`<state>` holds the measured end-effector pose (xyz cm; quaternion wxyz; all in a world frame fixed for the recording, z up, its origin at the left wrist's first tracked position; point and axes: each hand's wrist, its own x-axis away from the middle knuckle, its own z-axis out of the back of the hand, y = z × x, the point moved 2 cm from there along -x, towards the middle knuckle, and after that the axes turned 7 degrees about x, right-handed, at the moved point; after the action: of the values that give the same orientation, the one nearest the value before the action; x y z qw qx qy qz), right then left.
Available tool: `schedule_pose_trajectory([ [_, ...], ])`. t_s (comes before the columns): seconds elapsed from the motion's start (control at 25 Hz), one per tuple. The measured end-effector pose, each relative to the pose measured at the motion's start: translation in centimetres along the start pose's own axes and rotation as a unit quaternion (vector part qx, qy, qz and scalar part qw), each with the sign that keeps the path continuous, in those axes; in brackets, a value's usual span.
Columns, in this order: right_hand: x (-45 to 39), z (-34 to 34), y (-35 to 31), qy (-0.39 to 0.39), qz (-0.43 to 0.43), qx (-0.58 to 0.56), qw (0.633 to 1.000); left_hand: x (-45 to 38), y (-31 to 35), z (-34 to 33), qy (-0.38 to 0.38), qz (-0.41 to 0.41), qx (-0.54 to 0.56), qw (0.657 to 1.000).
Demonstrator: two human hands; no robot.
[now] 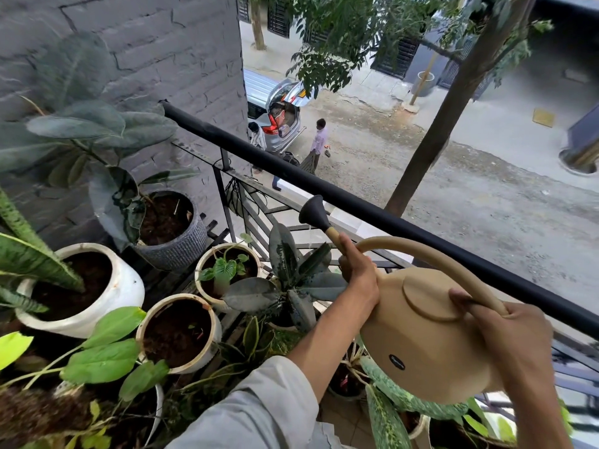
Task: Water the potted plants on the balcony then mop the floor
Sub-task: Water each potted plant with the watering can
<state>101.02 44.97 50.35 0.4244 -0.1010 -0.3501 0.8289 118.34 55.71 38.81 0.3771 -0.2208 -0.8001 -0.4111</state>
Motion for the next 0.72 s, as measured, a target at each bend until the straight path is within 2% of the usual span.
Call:
schedule_pose_trajectory([
  [0.52, 2.2, 0.9, 1.5, -0.011, -0.008, 0.000, 1.000, 2.0, -1.8, 2.1, 0.024, 0.015, -0.013, 1.000],
  [0.72, 3.3, 0.7, 1.6, -0.026, -0.018, -0.004, 0.999, 2.6, -1.8, 3.8, 0.043, -0.007, 0.003, 0.999],
])
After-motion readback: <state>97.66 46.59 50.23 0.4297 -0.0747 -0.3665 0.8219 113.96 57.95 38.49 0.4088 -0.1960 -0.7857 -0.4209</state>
